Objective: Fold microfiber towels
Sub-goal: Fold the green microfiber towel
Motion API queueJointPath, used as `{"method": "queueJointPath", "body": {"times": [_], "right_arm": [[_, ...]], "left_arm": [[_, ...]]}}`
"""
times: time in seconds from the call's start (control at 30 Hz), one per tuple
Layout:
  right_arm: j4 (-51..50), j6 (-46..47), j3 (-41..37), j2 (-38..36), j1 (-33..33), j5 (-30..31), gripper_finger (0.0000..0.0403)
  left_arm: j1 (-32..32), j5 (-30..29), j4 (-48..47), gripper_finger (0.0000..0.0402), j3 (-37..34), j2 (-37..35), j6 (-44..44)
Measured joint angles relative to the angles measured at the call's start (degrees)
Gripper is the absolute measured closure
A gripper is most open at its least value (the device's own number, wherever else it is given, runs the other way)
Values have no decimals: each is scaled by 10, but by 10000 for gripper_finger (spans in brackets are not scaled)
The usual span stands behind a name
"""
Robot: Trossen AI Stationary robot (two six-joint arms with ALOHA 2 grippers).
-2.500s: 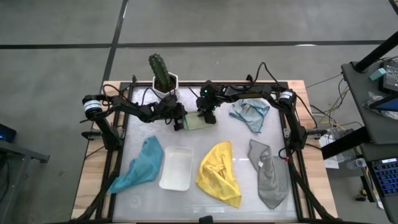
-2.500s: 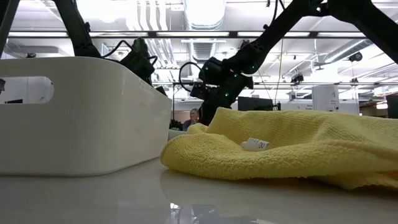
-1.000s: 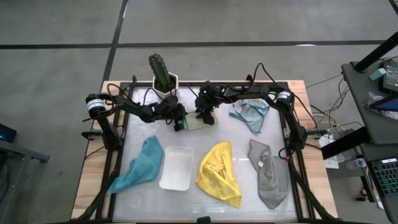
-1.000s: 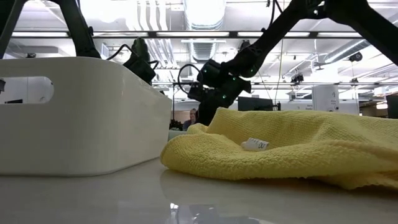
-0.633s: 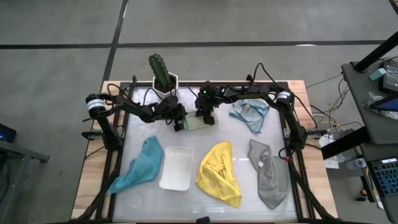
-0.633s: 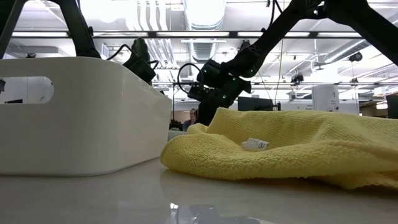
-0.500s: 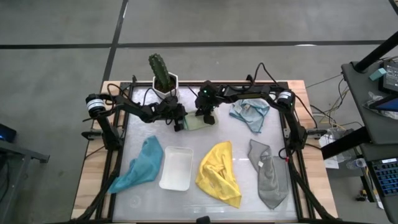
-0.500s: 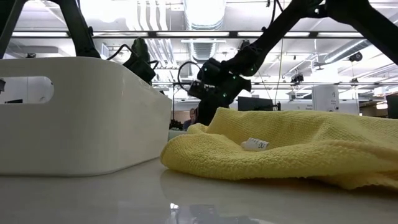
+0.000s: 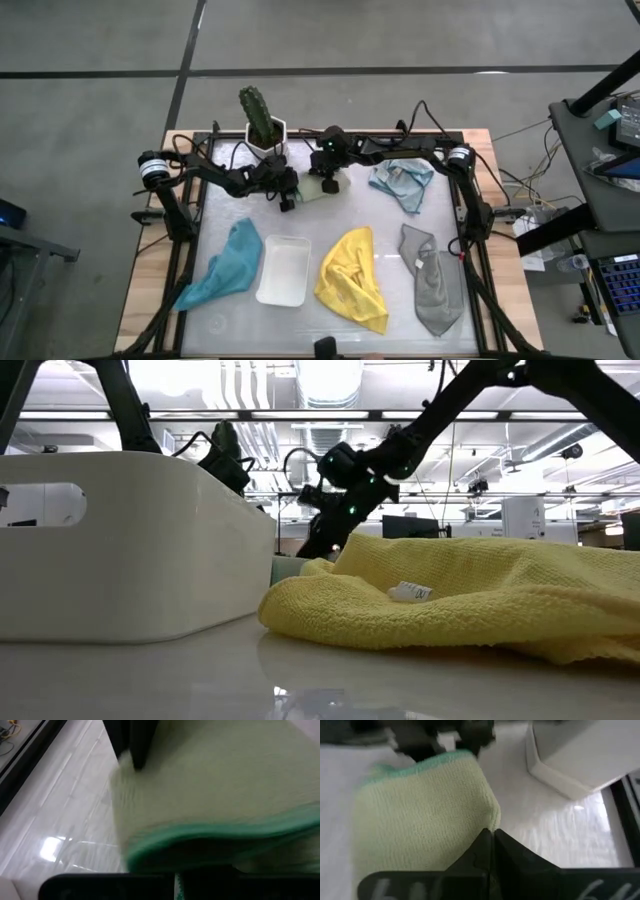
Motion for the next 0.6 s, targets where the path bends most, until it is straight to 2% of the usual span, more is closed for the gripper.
{"method": "queueJointPath", "body": {"times": [0.47, 0.6], "right_arm": [[10, 3, 1, 34, 0, 38, 394], [3, 1, 1, 34, 0, 38, 394]], "left_arm": [[0, -35, -18, 400, 0, -24, -1], [-1, -35, -61, 372, 0, -53, -1]]}}
